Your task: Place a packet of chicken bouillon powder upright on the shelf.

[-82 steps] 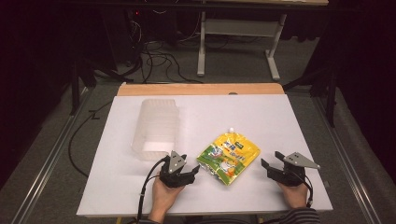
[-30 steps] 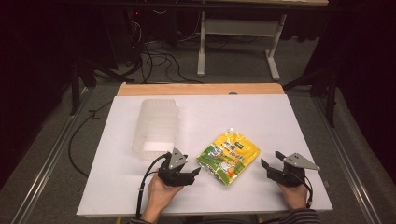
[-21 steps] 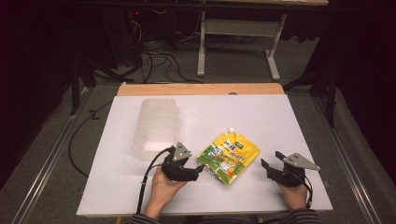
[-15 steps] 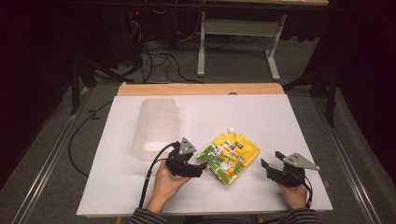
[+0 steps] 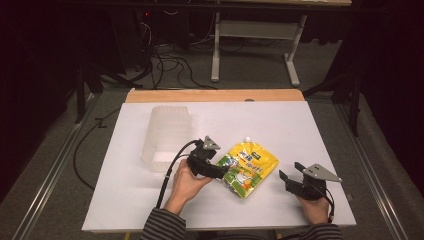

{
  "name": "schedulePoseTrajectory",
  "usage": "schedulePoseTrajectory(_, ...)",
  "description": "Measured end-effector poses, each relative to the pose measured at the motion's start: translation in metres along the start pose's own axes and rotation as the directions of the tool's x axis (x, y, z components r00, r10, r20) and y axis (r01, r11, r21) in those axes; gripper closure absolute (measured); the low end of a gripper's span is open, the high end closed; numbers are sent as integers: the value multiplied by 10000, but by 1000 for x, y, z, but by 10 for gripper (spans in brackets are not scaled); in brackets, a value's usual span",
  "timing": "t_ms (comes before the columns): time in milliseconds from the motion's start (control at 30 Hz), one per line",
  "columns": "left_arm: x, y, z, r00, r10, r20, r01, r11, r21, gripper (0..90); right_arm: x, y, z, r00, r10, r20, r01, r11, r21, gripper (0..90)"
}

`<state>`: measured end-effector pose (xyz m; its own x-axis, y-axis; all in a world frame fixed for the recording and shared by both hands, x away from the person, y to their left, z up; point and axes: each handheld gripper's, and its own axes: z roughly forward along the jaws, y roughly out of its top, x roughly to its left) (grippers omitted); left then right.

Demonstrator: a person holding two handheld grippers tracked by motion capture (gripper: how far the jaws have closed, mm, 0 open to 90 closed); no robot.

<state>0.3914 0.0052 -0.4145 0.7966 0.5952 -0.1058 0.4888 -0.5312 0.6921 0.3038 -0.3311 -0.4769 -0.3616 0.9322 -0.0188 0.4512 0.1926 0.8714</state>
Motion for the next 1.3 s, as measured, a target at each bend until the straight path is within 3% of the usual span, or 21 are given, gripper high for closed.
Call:
schedulePoseTrajectory(167, 2, 12, 10, 9999, 150, -10, -150, 9992, 368, 265, 0, 0, 0, 10000, -5, 22, 5, 10000, -14, 321)
schedulePoseTrajectory(500, 7, 28, 31, 9999, -78, 130, 67, 9965, 836, 245, 0, 0, 0, 10000, -4, 30, 4, 10000, 6, 321)
schedulePoseTrajectory(800, 10, 45, 57, 9995, -202, 244, 164, 9886, 1498, 234, 0, 0, 0, 10000, -18, 49, 18, 10000, -18, 321)
schedulePoseTrajectory(900, 15, 45, 71, 9955, -745, 591, 631, 9825, 1751, 224, 1, 0, 0, 9999, -99, 91, 99, 9999, -51, 323)
schedulePoseTrajectory(933, 15, 45, 74, 9952, -824, 526, 716, 9807, 1819, 222, 1, 0, 0, 9999, -102, 90, 103, 9999, -57, 323)
schedulePoseTrajectory(1167, 19, 43, 86, 9927, -1095, 509, 964, 9725, 2121, 208, 1, 0, -1, 9999, -139, 94, 140, 9999, -88, 323)
schedulePoseTrajectory(1300, 20, 43, 91, 9878, -1315, 829, 1094, 9669, 2303, 248, 1, 0, 0, 9996, -243, 110, 244, 9997, -80, 325)
